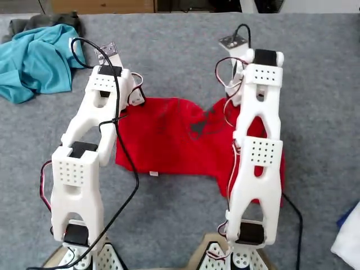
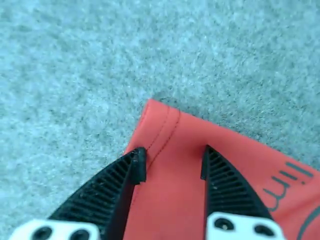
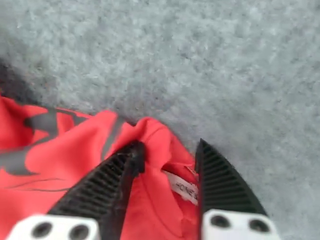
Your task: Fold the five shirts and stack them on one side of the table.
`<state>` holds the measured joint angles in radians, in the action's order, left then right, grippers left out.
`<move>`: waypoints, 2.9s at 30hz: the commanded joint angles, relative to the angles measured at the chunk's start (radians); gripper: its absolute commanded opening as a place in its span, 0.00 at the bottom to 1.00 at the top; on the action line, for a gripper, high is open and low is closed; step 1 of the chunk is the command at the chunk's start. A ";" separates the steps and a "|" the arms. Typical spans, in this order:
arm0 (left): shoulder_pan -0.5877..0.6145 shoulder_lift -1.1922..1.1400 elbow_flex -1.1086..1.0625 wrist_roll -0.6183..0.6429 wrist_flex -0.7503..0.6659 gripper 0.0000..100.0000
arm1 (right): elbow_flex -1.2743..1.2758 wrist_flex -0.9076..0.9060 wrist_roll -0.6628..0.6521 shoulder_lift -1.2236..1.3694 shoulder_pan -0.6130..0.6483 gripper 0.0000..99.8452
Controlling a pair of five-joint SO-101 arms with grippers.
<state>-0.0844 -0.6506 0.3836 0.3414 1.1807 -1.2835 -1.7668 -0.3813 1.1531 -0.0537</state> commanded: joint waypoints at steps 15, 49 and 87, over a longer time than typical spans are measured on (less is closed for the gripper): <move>0.006 -0.025 0.078 0.003 0.034 0.20 | -0.197 -0.015 0.006 0.018 -0.030 0.01; 0.006 -0.097 0.126 -0.003 0.037 0.14 | -0.236 0.239 -0.002 0.015 -0.286 0.09; 0.006 -0.097 0.121 -0.014 0.040 0.14 | -0.306 0.199 -0.037 0.194 -0.361 0.01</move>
<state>-0.0844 -0.7472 0.4757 0.3445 1.2144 -1.5136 -1.5996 -0.4181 1.3510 -0.3805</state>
